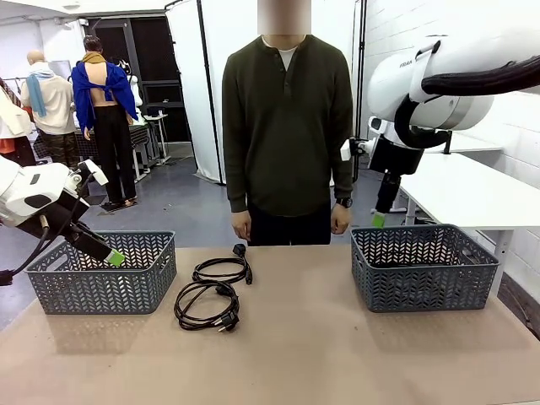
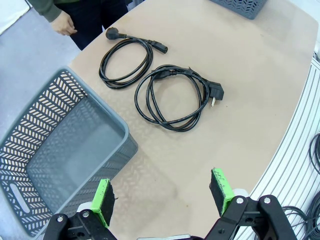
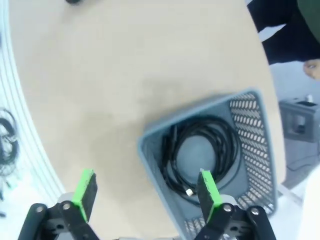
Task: Organize the cables according to human instructions.
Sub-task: Pick up a bundle of cables and place it in the basket indicated by the human.
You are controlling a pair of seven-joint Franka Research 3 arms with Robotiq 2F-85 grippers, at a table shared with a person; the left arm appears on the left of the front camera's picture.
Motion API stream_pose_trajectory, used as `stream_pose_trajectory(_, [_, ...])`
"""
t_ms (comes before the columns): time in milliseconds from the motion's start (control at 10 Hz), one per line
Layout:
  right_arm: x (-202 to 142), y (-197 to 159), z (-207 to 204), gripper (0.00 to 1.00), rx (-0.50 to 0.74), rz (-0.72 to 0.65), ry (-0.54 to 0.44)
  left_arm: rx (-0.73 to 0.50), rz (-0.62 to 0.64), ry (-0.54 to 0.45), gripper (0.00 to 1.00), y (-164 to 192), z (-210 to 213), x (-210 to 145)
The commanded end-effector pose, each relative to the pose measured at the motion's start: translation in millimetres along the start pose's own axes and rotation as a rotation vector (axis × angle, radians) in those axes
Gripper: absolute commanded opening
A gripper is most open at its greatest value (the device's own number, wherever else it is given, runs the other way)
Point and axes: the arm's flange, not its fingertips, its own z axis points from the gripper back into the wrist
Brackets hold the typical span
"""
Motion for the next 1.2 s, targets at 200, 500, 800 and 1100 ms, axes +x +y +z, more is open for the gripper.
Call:
stream_pose_trajectory(200, [9, 66, -24, 1.00, -0.107, -0.016, -0.143, 0.002, 0.013, -0.001, 1.00, 1, 0, 0])
stream_pose_trajectory(500, [15, 98, -37, 1.00, -0.070, 0.011, -0.192, 0.002, 0.013, -0.001, 1.00, 1, 0, 0])
stream_pose_trajectory(800, [18, 110, -49, 1.00, -0.025, 0.018, -0.190, 0.002, 0.013, -0.001, 1.00, 1, 0, 0])
stream_pose_trajectory(1100, [24, 109, -44, 1.00, -0.041, 0.017, -0.160, 0.002, 0.013, -0.001, 1.00, 1, 0, 0])
